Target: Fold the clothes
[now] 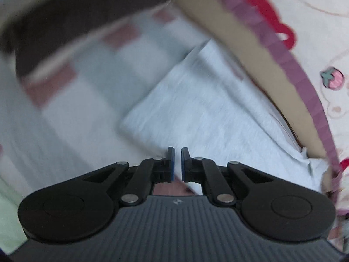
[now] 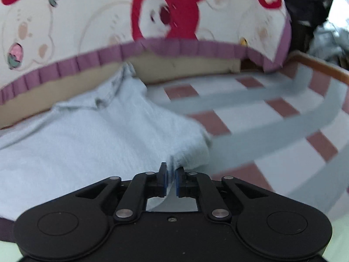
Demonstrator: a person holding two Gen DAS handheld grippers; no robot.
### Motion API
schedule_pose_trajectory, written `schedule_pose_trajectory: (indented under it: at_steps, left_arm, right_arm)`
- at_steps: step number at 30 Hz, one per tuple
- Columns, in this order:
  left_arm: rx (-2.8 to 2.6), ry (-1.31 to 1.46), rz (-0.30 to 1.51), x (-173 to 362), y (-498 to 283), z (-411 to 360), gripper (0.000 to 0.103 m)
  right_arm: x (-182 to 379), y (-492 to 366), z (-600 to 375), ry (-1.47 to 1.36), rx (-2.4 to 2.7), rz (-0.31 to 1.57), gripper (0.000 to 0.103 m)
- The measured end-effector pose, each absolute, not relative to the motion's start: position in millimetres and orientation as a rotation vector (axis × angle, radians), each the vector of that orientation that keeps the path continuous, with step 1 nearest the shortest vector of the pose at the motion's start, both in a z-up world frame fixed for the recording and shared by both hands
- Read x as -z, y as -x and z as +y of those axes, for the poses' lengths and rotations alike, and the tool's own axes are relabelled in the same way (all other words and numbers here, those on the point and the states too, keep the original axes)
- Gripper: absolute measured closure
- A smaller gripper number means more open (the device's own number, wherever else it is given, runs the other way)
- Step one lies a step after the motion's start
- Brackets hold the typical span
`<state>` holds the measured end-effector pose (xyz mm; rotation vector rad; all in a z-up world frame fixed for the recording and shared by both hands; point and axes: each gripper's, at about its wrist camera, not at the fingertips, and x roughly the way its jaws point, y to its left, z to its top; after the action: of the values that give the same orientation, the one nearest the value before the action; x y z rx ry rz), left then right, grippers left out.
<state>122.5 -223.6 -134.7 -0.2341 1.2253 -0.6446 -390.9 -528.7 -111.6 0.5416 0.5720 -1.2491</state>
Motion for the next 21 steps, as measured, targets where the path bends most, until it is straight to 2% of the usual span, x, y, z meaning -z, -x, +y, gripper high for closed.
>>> schedule_pose_trajectory:
  at_steps: [1, 3, 4, 5, 6, 7, 10, 11, 14, 16, 17, 18, 19, 20, 21]
  left_arm:
    - [0.636, 0.253, 1.249, 137, -123, -220, 0.095]
    - [0.632, 0.278, 1.271, 139, -124, -217, 0.09]
    - [0.635, 0.301, 1.283, 139, -125, -215, 0.081]
    - [0.639, 0.323, 1.3, 141, -126, -214, 0.077]
    - [0.642, 0.343, 1.326, 144, -126, -215, 0.069]
    - [0.645, 0.364, 1.351, 148, -125, -215, 0.064]
    - [0.67, 0.282, 1.345, 144, -120, -226, 0.059]
    - [0.677, 0.244, 1.332, 141, -118, -230, 0.057]
    - [0.66, 0.2, 1.269, 136, -112, -244, 0.051]
    - [0.679, 0.162, 1.205, 135, -111, -258, 0.053]
    - [0.717, 0.085, 1.162, 134, -109, -268, 0.058]
    - [0.743, 0.014, 1.118, 133, -108, -277, 0.082]
    - [0.744, -0.045, 1.078, 132, -107, -283, 0.089]
    - [0.744, -0.084, 1.047, 133, -108, -288, 0.09]
    - [0.741, -0.073, 1.039, 133, -111, -288, 0.092]
  right_arm:
    - [112, 393, -530, -0.57, 1.253, 0.57, 0.091]
    - [111, 400, -533, -0.645, 1.249, 0.53, 0.078]
    - [110, 405, -535, -0.693, 1.242, 0.502, 0.072]
    - [111, 408, -539, -0.743, 1.232, 0.48, 0.061]
    - [113, 412, -539, -0.792, 1.225, 0.458, 0.057]
    - [117, 415, -537, -0.842, 1.219, 0.436, 0.057]
    - [133, 419, -532, -1.02, 1.199, 0.359, 0.056]
    - [136, 420, -530, -1.064, 1.194, 0.316, 0.053]
    - [136, 411, -532, -1.062, 1.188, 0.306, 0.05]
    - [136, 400, -537, -0.992, 1.197, 0.33, 0.046]
    - [137, 398, -541, -0.968, 1.196, 0.318, 0.039]
    - [139, 396, -545, -0.951, 1.186, 0.292, 0.031]
    - [141, 394, -550, -0.933, 1.179, 0.272, 0.031]
    - [142, 394, -553, -0.915, 1.179, 0.268, 0.031]
    - [142, 394, -557, -0.901, 1.18, 0.271, 0.037]
